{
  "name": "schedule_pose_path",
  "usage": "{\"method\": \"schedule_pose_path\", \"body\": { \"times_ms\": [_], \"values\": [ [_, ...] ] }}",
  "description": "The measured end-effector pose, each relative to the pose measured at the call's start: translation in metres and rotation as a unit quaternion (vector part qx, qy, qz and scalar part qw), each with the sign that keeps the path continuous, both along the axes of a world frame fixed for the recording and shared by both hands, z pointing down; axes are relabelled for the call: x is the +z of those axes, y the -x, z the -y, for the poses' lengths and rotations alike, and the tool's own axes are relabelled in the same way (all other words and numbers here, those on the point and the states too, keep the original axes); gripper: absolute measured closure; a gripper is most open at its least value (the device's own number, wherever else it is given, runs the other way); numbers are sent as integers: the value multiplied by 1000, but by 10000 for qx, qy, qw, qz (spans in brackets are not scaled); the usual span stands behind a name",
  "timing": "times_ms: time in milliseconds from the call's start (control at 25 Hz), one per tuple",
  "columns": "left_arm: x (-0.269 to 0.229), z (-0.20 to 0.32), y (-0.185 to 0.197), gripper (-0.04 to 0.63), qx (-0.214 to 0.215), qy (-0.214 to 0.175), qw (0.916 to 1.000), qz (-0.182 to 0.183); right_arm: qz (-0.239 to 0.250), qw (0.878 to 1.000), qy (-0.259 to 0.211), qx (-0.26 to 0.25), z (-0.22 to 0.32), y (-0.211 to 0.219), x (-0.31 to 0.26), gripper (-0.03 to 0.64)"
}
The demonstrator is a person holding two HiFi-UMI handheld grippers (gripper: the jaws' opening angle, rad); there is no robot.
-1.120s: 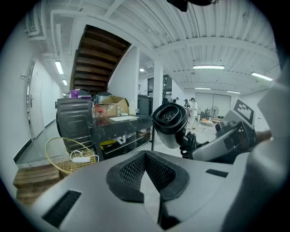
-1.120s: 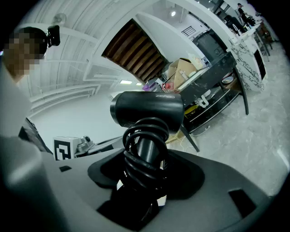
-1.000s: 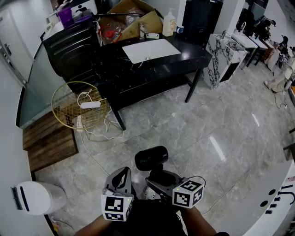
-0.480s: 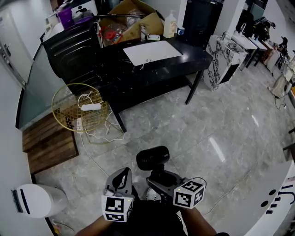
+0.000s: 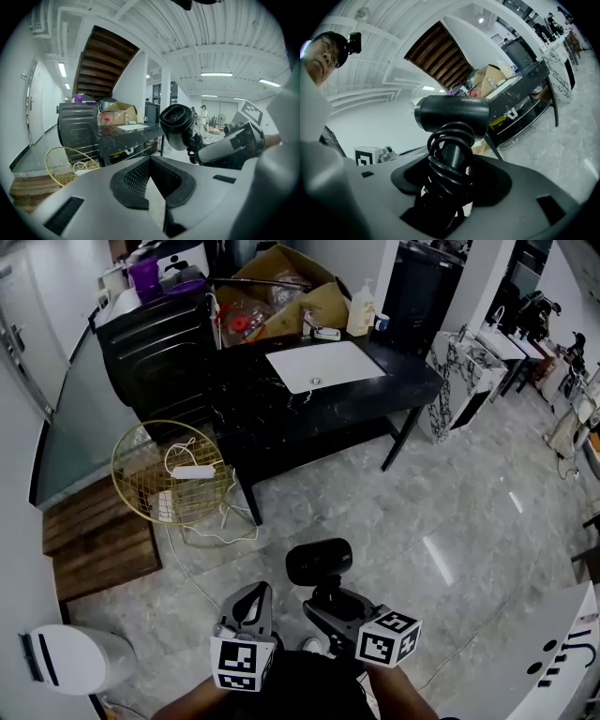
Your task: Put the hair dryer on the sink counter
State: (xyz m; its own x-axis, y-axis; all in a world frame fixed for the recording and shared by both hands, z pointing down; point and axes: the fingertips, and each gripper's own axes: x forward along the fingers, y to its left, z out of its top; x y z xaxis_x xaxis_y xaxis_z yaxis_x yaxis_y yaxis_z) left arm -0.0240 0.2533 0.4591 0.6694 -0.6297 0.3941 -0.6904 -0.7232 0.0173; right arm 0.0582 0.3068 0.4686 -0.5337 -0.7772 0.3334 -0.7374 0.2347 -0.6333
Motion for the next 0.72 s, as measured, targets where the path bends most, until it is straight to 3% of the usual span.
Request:
{"method": "schedule_pose_path", "body": {
  "times_ms": [720],
  "values": [
    [-41,131,79,588,-96,-397,9990,-207,-227,9989,-308,268,131,58,-36,345]
  ]
}}
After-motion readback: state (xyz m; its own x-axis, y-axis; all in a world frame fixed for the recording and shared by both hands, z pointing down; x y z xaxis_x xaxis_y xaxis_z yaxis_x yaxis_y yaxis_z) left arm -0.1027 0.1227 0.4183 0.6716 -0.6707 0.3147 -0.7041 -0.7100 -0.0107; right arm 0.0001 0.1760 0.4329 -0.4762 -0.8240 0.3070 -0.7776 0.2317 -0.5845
